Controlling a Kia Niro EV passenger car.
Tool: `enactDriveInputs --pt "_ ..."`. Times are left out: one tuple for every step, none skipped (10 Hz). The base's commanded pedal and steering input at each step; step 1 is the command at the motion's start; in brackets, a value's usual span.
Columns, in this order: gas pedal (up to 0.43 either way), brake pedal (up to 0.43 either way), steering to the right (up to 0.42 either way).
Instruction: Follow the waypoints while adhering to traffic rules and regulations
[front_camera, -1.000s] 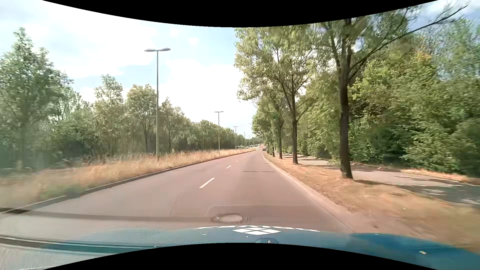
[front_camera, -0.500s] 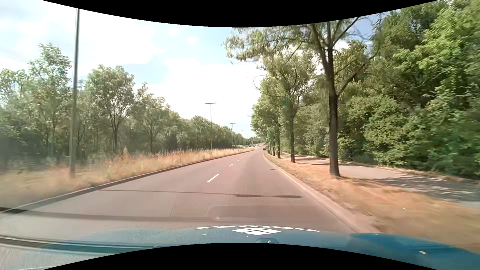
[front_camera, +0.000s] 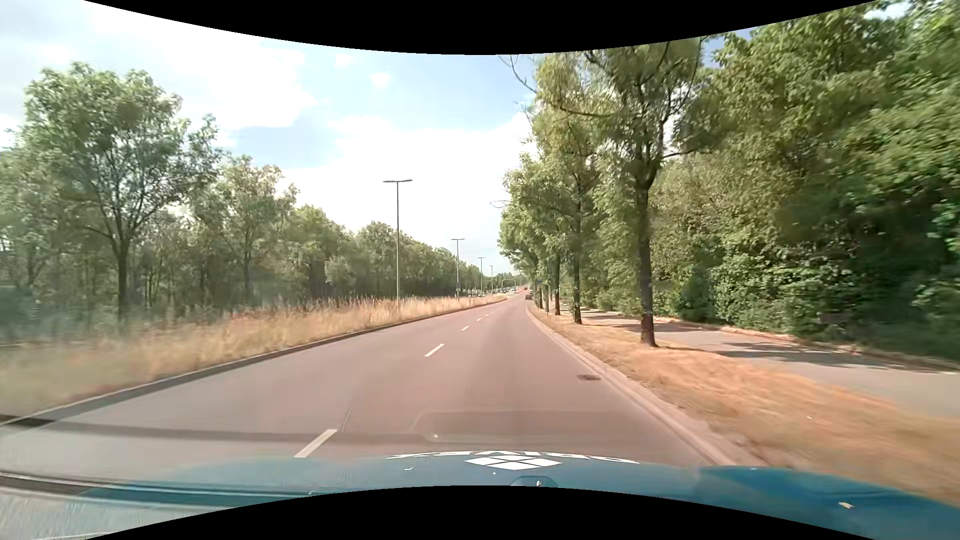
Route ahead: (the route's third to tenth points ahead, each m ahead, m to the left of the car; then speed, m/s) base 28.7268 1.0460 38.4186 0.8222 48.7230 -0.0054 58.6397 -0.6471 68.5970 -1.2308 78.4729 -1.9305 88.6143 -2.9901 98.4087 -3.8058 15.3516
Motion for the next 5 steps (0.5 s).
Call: enactDriveInputs --pt "0.138 0.0 0.003" --pt "0.138 0.0 0.003" --pt "0.138 0.0 0.003" --pt "0.138 0.0 0.003" --pt "0.138 0.0 0.003"
